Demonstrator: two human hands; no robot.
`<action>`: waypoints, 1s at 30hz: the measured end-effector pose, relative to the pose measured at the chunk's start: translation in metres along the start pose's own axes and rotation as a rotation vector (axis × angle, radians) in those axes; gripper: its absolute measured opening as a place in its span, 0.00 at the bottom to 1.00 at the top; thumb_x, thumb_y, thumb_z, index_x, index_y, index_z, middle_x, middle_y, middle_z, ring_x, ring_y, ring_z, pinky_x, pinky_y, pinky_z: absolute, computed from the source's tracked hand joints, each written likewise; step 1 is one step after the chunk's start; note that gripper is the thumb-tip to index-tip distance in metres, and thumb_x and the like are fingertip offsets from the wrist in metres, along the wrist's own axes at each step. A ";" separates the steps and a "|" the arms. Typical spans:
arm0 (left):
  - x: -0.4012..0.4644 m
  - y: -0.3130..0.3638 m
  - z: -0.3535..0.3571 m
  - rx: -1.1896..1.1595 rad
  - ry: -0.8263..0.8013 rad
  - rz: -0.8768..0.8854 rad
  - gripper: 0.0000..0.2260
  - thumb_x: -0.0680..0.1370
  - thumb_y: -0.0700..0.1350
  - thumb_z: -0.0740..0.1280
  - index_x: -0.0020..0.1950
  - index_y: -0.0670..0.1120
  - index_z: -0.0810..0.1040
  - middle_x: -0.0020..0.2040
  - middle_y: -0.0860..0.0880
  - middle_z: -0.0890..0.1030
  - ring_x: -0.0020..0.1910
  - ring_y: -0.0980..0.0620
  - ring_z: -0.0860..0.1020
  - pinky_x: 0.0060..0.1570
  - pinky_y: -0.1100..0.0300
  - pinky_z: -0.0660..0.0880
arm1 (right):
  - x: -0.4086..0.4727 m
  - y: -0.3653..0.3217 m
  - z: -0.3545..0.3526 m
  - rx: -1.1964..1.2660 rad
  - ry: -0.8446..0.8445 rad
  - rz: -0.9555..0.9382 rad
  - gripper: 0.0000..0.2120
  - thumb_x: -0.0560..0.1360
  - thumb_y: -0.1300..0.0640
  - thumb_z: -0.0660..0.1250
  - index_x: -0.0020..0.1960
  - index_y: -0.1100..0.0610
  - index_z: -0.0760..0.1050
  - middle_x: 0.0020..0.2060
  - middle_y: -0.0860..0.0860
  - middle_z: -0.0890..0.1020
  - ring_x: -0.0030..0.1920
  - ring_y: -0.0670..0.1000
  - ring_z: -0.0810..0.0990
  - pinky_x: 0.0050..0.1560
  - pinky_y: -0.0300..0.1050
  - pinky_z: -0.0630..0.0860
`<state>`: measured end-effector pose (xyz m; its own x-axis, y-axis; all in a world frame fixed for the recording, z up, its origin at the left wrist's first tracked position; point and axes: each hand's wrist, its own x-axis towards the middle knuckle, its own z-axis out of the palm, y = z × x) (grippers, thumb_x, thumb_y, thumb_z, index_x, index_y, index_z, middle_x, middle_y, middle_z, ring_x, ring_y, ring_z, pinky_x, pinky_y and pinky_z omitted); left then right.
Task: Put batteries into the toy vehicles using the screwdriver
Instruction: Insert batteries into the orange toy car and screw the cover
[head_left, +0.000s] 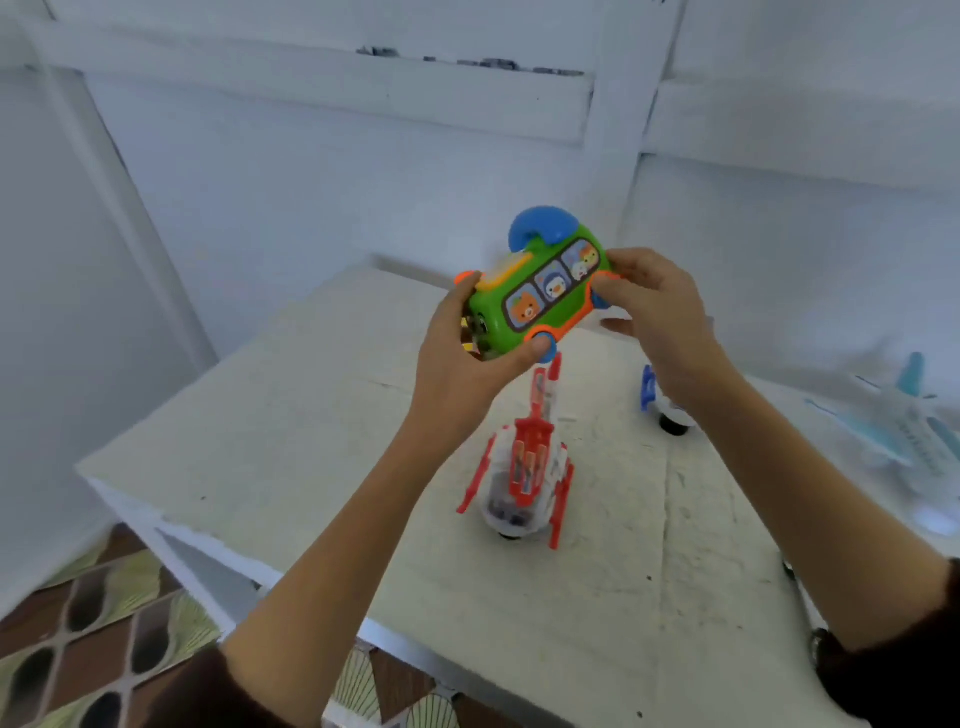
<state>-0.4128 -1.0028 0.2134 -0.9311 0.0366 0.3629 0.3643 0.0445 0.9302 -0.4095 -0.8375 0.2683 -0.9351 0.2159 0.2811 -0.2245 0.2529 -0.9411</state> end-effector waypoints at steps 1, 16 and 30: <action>0.004 -0.006 -0.014 0.024 0.020 0.018 0.32 0.69 0.44 0.77 0.70 0.46 0.68 0.62 0.50 0.75 0.50 0.65 0.76 0.45 0.70 0.76 | 0.005 0.001 0.014 -0.038 -0.040 0.010 0.08 0.75 0.64 0.62 0.49 0.52 0.74 0.47 0.52 0.78 0.48 0.50 0.77 0.48 0.46 0.74; 0.002 -0.102 -0.157 0.469 0.217 0.006 0.36 0.63 0.44 0.81 0.68 0.47 0.70 0.57 0.56 0.71 0.58 0.49 0.71 0.54 0.60 0.68 | 0.014 0.028 0.211 -0.459 -0.335 0.079 0.22 0.77 0.60 0.61 0.69 0.61 0.59 0.60 0.58 0.70 0.48 0.52 0.71 0.35 0.40 0.63; -0.001 -0.148 -0.172 0.400 0.239 -0.130 0.33 0.67 0.43 0.79 0.69 0.47 0.70 0.59 0.56 0.73 0.60 0.52 0.74 0.58 0.53 0.74 | 0.002 0.082 0.280 -0.319 -0.080 0.205 0.23 0.76 0.58 0.62 0.69 0.56 0.61 0.62 0.55 0.69 0.57 0.55 0.72 0.49 0.45 0.69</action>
<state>-0.4688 -1.1810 0.0851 -0.9305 -0.2228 0.2908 0.1793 0.4154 0.8918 -0.5072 -1.0804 0.1388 -0.9731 0.2209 0.0658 0.0540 0.4959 -0.8667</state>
